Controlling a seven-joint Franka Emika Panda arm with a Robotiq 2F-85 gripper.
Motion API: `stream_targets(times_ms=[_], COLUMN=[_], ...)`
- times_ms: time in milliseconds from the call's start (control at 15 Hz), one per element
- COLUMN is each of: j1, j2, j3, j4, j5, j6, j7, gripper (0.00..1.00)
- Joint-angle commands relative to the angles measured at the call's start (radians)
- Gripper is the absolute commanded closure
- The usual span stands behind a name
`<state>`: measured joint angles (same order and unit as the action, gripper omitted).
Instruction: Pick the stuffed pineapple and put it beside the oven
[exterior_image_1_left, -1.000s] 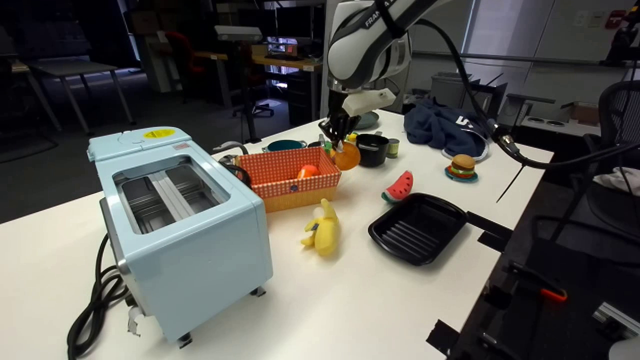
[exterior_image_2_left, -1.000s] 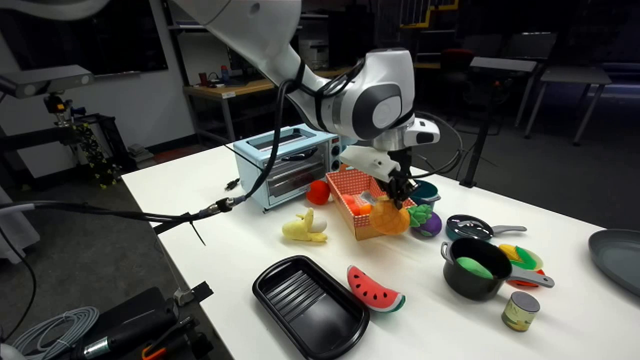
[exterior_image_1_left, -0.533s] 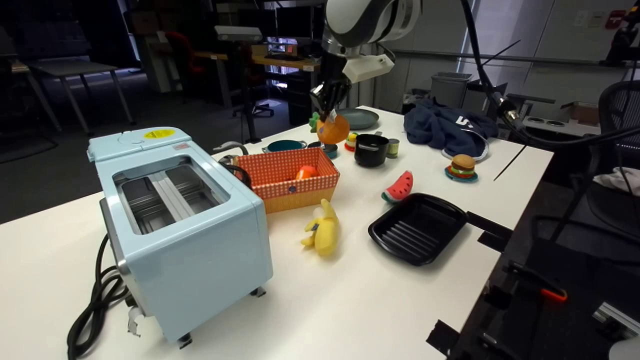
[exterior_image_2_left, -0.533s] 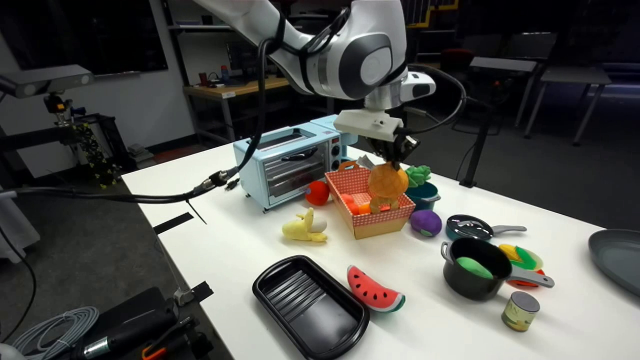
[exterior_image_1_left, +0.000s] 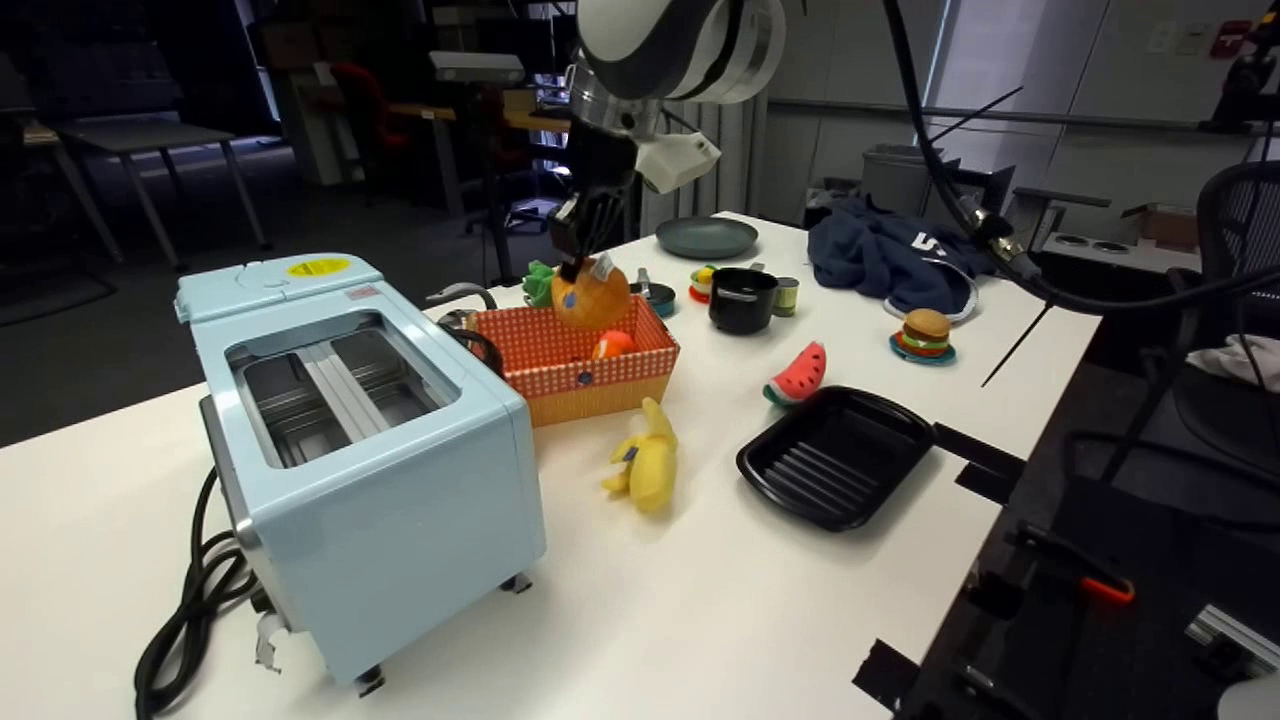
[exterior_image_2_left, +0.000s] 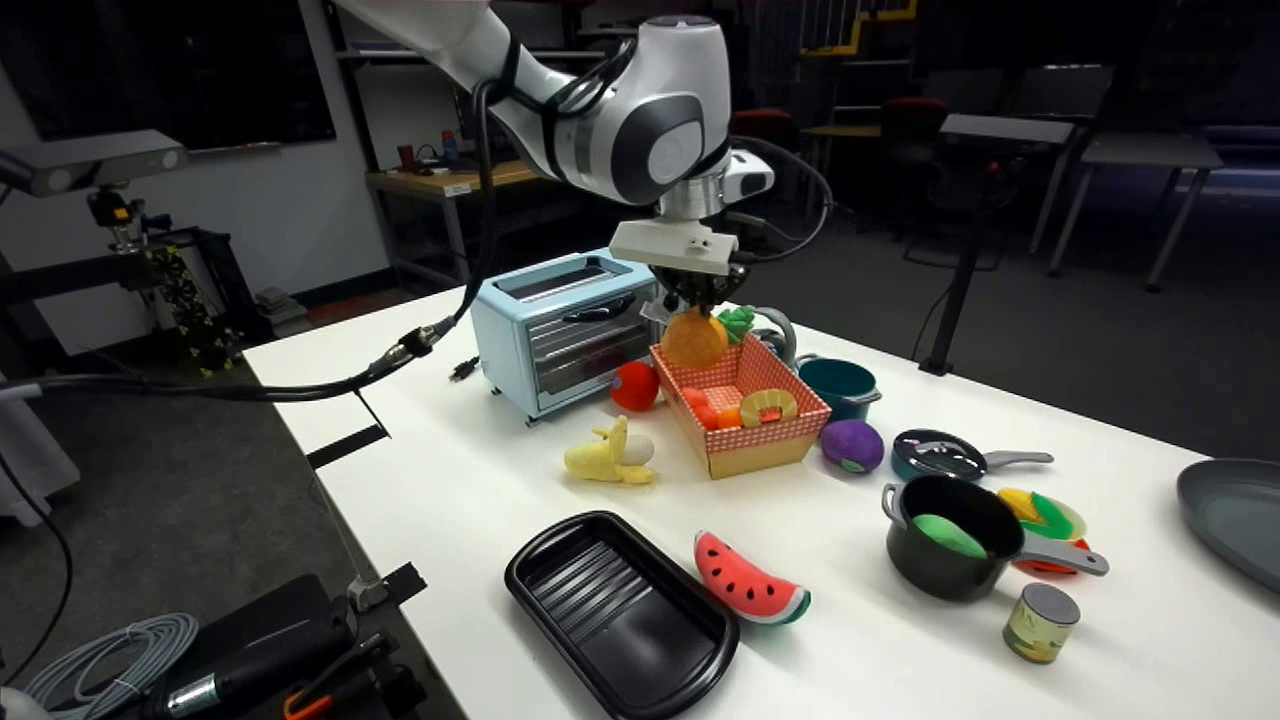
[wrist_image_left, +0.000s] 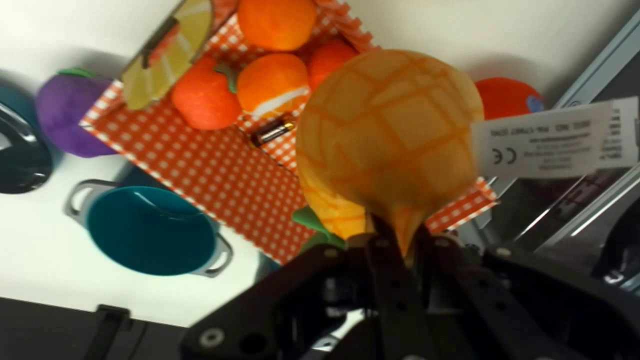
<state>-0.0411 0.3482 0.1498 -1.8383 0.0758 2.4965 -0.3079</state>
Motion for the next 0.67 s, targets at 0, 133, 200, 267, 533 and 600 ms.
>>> stream_targets(times_ms=[0, 133, 200, 267, 533, 600], j1=[0.034, 0.047, 0.055, 0.061, 0.096, 0.096], j2=[0.034, 0.056, 0.068, 0.086, 0.174, 0.188], j3=[0.046, 0.073, 0.08, 0.084, 0.053, 0.051], j4=[-0.018, -0.026, -0.025, -0.025, 0.011, 0.017], j5=[0.007, 0.0, -0.012, -0.023, -0.108, -0.12], j6=[0.05, 0.059, 0.055, 0.052, 0.04, 0.041], j7=[-0.109, -0.161, -0.181, -0.198, -0.18, -0.177], gripper=[0.98, 0.98, 0.98, 0.98, 0.98, 0.98])
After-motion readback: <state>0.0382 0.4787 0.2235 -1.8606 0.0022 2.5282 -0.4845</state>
